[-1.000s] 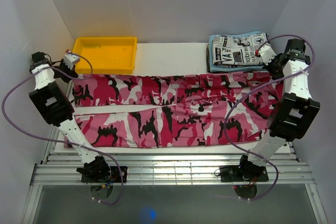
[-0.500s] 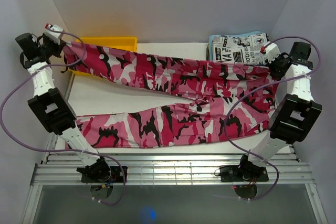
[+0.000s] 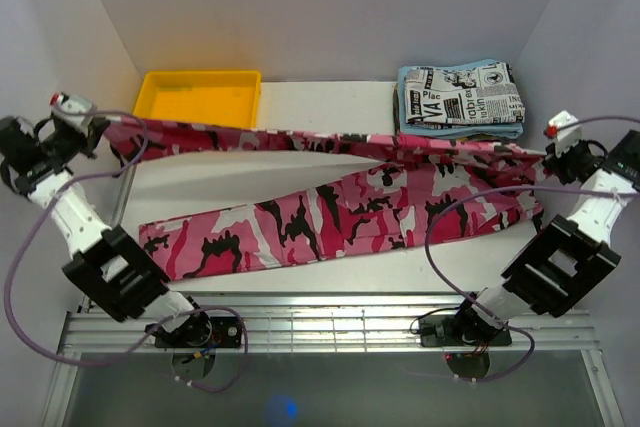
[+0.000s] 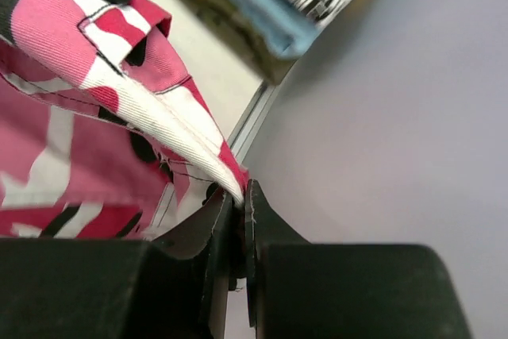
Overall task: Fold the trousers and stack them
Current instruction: Fold the trousers
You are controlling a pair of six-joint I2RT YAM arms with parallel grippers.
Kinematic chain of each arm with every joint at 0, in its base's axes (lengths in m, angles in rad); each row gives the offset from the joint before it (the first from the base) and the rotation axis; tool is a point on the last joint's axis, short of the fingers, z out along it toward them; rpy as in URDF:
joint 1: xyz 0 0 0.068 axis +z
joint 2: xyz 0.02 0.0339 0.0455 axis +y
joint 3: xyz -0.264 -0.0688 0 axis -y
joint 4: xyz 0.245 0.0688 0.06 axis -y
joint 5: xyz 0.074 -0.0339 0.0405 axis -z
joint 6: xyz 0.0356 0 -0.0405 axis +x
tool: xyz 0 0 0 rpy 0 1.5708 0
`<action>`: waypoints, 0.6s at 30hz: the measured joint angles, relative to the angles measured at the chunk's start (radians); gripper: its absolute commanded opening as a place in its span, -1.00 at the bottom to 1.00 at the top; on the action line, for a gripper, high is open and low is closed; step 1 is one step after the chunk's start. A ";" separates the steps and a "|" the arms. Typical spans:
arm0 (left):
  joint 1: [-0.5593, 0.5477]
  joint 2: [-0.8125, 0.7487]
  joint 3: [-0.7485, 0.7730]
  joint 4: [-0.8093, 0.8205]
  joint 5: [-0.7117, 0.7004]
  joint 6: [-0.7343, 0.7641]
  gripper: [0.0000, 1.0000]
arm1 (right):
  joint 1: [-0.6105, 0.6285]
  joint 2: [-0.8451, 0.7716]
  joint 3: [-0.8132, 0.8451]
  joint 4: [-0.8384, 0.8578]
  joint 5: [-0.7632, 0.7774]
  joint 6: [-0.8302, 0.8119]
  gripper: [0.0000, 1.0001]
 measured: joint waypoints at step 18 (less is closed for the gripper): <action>0.411 -0.209 -0.747 -0.819 -0.340 1.204 -1.00 | -0.190 0.079 -0.384 -0.127 0.103 -0.618 -0.85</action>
